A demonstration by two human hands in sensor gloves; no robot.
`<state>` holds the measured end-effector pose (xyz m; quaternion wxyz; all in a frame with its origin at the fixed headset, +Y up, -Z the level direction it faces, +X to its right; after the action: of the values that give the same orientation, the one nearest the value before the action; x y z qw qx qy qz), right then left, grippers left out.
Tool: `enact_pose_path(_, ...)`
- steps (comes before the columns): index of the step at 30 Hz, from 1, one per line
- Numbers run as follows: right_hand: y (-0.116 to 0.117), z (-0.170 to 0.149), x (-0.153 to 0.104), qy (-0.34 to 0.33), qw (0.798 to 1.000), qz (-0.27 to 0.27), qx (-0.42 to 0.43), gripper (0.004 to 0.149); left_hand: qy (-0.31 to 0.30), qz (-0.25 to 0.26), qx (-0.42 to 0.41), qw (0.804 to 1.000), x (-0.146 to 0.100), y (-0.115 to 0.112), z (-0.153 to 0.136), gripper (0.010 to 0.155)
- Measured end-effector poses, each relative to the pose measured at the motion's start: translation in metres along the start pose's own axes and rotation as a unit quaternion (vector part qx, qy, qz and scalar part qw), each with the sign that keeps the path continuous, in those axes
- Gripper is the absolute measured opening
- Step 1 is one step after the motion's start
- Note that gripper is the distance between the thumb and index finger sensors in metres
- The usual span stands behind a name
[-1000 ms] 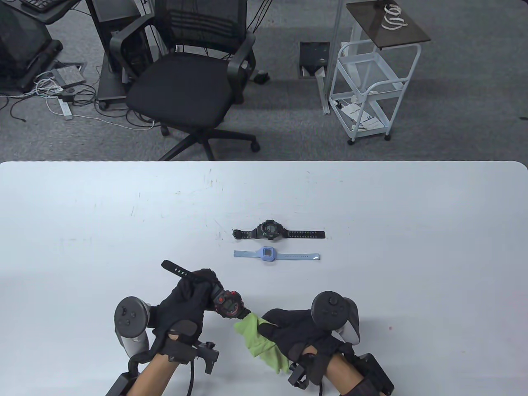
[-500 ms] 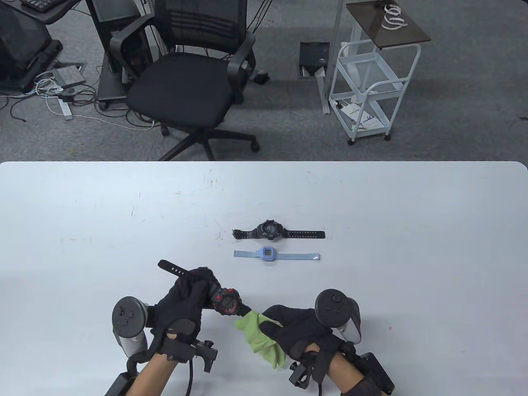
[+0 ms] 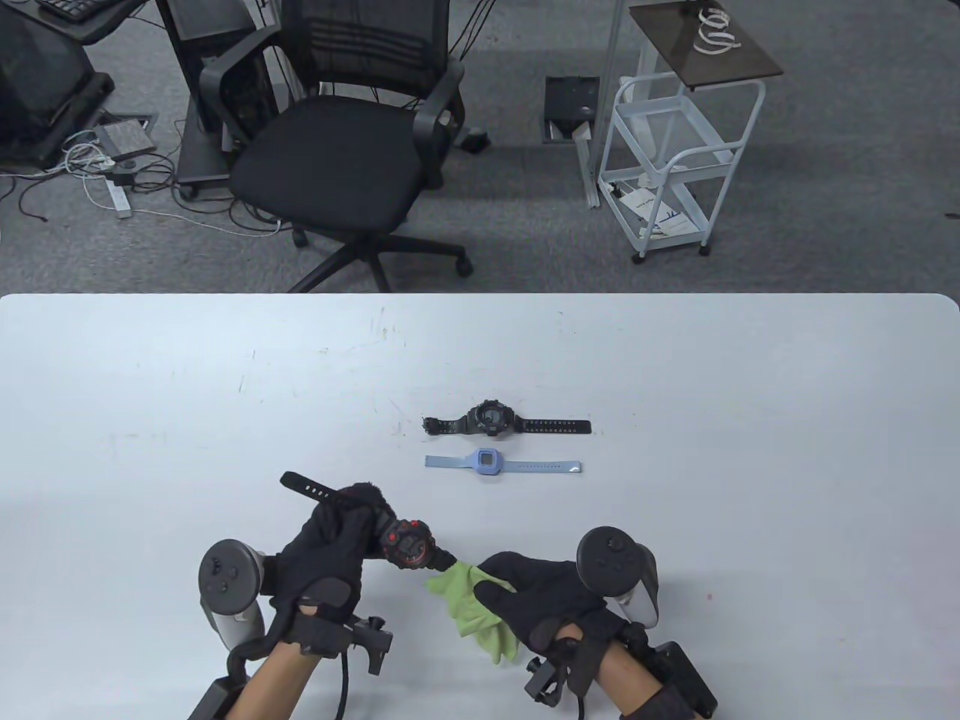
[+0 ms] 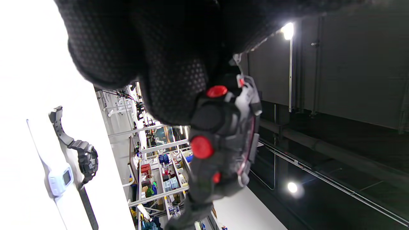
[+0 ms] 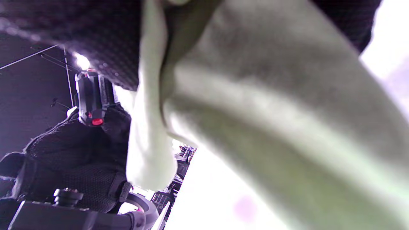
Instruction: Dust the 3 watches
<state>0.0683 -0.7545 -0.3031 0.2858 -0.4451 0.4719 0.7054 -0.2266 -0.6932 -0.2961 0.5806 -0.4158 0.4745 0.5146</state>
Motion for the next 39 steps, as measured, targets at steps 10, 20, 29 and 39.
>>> enact_pose_path(10, -0.004, 0.0, -0.002, 0.004, 1.0, -0.011, 0.004, 0.042, 0.006, 0.004, -0.004, 1.0, 0.0, 0.002, -0.002, 0.045)
enact_pose_path(20, -0.006, 0.001, -0.003, 0.0, 1.0, -0.006, 0.004, 0.043, 0.003, 0.008, -0.001, 1.0, 0.0, 0.003, -0.002, 0.045)
enact_pose_path(29, -0.011, 0.002, -0.005, 0.005, 1.0, -0.019, -0.013, 0.042, 0.005, 0.017, -0.002, 1.0, 0.0, 0.006, -0.003, 0.046)
enact_pose_path(39, -0.036, 0.038, -0.014, -0.067, 0.987, -0.084, -0.119, 0.043, 0.011, 0.035, -0.005, 0.999, 0.002, 0.017, -0.004, 0.046)
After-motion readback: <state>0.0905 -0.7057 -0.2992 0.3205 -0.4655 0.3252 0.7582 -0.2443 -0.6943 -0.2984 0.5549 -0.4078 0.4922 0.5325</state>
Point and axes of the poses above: the tracker on the back of each hand, its own z axis roughly to the thumb side, its own x axis roughly from the wrist to the fingertips, y = z × x, the point moved 5 cm from there along x, roughly from the wrist to the fingertips, and after that the axes turned 3 degrees about y, right-handed, at the moved point
